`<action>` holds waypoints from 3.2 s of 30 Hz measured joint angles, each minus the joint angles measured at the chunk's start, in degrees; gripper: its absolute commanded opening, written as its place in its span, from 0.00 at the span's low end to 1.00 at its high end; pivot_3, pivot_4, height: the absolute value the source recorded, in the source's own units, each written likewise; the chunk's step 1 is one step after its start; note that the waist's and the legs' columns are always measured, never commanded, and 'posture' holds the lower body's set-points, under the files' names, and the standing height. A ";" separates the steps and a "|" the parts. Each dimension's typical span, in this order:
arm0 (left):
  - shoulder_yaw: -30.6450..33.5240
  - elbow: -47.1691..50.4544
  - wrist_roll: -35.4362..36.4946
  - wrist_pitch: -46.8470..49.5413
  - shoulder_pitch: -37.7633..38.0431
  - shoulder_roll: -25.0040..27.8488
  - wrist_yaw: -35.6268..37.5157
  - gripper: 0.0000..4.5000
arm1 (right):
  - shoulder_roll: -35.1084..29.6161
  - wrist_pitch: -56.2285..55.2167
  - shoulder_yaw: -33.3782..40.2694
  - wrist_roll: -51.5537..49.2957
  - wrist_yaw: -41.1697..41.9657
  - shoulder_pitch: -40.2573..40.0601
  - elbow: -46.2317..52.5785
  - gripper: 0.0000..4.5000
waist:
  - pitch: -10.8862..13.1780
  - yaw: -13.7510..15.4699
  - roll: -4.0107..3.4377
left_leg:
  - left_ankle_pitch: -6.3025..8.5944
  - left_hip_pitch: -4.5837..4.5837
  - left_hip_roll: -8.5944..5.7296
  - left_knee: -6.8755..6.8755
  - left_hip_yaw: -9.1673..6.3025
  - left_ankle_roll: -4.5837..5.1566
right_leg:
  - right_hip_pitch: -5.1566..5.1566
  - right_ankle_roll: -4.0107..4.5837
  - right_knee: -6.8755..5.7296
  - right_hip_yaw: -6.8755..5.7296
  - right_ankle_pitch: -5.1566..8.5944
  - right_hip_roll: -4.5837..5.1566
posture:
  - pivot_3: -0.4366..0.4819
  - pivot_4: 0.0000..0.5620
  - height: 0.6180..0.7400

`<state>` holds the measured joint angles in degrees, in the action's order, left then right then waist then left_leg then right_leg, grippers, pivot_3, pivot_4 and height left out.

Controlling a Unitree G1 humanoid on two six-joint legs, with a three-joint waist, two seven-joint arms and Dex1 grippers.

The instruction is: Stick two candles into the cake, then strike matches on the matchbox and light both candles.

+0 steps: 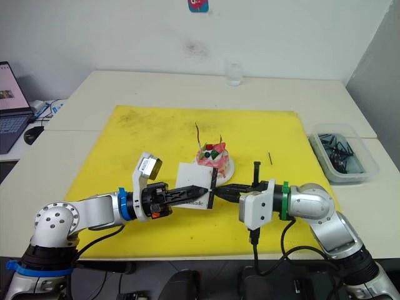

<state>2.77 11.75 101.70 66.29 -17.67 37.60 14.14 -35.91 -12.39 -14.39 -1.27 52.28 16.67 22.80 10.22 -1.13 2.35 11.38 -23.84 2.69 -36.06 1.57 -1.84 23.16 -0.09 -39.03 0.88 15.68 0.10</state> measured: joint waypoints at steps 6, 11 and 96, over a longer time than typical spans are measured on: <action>-0.13 0.80 -0.47 -0.01 0.03 0.06 0.66 0.00 | -2.26 -0.07 2.04 -2.60 0.32 -2.95 1.26 0.00 | 0.00 0.19 0.00 | 0.00 0.00 0.00 0.00 0.02 0.00 | 0.00 0.00 0.01 0.01 0.00 0.00 | 0.48 0.27 1.00; -0.13 0.98 -0.80 -0.01 0.02 0.08 1.47 0.00 | -2.88 0.49 2.51 -3.36 0.19 -3.20 2.50 0.00 | 0.00 0.15 0.00 | 0.00 0.03 0.00 0.00 -0.02 0.00 | 0.00 0.00 -0.03 -0.03 0.00 -0.01 | 0.48 0.27 1.00; 6.42 4.50 -23.08 -1.19 9.02 5.07 16.50 0.00 | 5.71 4.47 -6.57 6.02 6.01 42.61 -33.23 0.00 | -0.01 -0.45 -0.04 | 0.01 -0.02 0.06 0.06 0.06 0.02 | 0.09 0.14 0.01 0.00 0.01 0.01 | 0.48 0.27 1.00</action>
<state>9.19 16.25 78.63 65.11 -8.65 42.67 30.65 -30.20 -7.92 -20.96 4.75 58.28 59.28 -10.43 10.21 -1.57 2.30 11.39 -23.86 2.75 -36.00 1.63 -1.83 23.25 0.05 -39.02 0.88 15.69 0.11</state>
